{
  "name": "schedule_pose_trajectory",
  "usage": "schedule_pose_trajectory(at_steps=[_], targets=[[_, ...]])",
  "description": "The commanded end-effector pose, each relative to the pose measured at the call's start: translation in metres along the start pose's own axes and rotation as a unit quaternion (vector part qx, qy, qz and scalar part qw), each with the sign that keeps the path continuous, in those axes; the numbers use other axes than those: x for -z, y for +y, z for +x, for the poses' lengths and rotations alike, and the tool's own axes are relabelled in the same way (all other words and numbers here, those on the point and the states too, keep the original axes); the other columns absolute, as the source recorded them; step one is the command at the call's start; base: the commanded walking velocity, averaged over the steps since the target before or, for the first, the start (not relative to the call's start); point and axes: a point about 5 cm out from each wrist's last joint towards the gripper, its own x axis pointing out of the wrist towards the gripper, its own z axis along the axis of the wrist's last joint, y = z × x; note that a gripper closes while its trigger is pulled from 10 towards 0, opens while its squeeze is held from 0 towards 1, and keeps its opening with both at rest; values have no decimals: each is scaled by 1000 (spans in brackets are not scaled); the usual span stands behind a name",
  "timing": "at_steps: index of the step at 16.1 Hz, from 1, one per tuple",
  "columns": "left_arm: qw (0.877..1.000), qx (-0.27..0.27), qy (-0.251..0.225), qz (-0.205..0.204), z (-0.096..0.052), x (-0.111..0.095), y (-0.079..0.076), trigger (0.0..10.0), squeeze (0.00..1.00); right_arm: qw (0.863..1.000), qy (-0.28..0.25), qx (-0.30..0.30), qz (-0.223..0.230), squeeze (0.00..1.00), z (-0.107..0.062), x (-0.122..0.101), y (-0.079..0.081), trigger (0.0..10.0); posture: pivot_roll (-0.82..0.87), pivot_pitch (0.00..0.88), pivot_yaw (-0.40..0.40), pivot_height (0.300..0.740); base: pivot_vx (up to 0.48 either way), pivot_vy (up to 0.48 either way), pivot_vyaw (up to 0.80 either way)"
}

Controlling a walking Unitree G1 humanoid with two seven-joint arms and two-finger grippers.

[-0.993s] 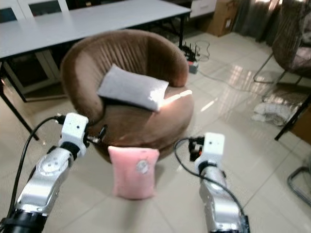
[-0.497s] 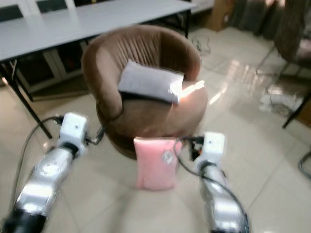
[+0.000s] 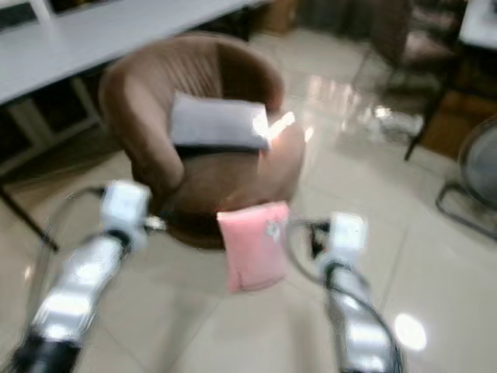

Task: Move the pillow to the sofa from floor

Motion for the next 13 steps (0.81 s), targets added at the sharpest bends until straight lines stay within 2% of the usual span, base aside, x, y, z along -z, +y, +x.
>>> schedule_pose_trajectory(at_steps=[1,13], targets=[[1000,-13,0,10,-2,-1,10,10000,0,1000,-12,-11,6,0,1,-6,8,10000,-26,0,49,740,0,480,-800],[1000,-8,-5,11,0,-2,8,10000,0,1000,-16,-16,-4,0,0,-6,10,10000,-28,0,45,740,0,480,-800]])
